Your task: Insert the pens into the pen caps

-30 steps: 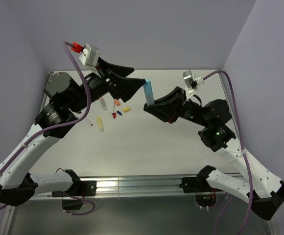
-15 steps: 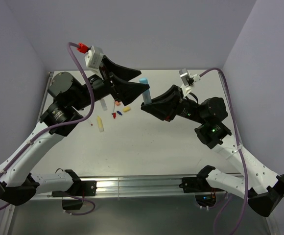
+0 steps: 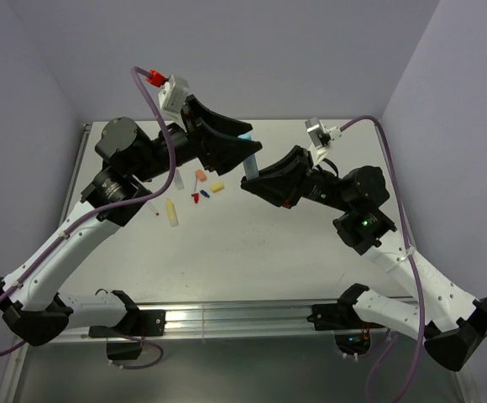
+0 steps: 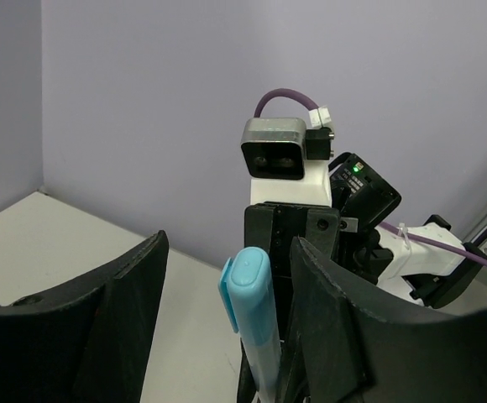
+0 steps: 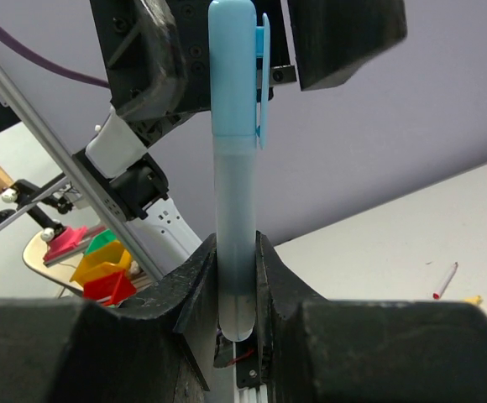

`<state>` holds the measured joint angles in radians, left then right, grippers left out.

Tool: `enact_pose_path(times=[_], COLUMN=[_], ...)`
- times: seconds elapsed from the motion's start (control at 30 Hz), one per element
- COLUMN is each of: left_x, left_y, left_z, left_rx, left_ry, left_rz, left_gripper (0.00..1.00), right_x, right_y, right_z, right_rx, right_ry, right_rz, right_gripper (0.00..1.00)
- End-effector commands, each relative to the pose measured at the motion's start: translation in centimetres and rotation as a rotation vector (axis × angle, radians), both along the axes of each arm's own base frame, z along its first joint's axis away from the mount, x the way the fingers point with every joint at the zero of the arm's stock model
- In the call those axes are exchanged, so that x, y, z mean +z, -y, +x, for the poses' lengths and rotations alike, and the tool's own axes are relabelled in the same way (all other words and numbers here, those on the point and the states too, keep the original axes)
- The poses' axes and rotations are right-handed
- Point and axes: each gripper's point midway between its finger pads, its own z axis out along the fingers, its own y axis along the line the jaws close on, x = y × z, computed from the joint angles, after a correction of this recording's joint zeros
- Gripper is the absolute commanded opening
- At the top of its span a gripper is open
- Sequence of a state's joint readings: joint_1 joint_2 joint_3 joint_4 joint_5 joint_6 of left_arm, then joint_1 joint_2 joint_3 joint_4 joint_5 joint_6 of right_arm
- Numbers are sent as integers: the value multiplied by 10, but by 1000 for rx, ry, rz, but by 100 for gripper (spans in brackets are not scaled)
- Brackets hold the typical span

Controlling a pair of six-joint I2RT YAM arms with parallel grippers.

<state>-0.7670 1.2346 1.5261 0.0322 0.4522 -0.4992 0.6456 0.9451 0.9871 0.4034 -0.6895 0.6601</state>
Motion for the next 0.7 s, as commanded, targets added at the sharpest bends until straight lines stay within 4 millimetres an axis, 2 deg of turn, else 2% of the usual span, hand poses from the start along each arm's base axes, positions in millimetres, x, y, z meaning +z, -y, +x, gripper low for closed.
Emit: enact_pose_path(times=[0.0, 0.07, 0.23, 0.4, 0.53, 0.63, 0.67], left_x=[26, 26, 15, 10, 5, 3, 1], left_y=[-7, -6, 0, 2, 6, 7, 8], left_z=[-17, -18, -23, -25, -25, -26, -27], left_rx=[-54, -67, -115, -139, -158, -170, -179], left_ry=[71, 69, 60, 58, 53, 53, 52], left_rz=[-64, -61, -37, -27, -15, -11, -7], left_gripper=[64, 57, 51, 39, 33, 22, 12], right_x=[18, 19, 23, 26, 26, 25, 26], right_y=[4, 4, 5, 4, 4, 4, 4], right_z=[-7, -6, -4, -1, 1, 2, 2], right_rx=[2, -4, -14, -16, -8, -12, -15], right_ry=[63, 63, 71, 74, 72, 72, 72], right_rz=[34, 34, 32, 32, 33, 31, 33], right_gripper=[0, 0, 0, 0, 0, 0, 0])
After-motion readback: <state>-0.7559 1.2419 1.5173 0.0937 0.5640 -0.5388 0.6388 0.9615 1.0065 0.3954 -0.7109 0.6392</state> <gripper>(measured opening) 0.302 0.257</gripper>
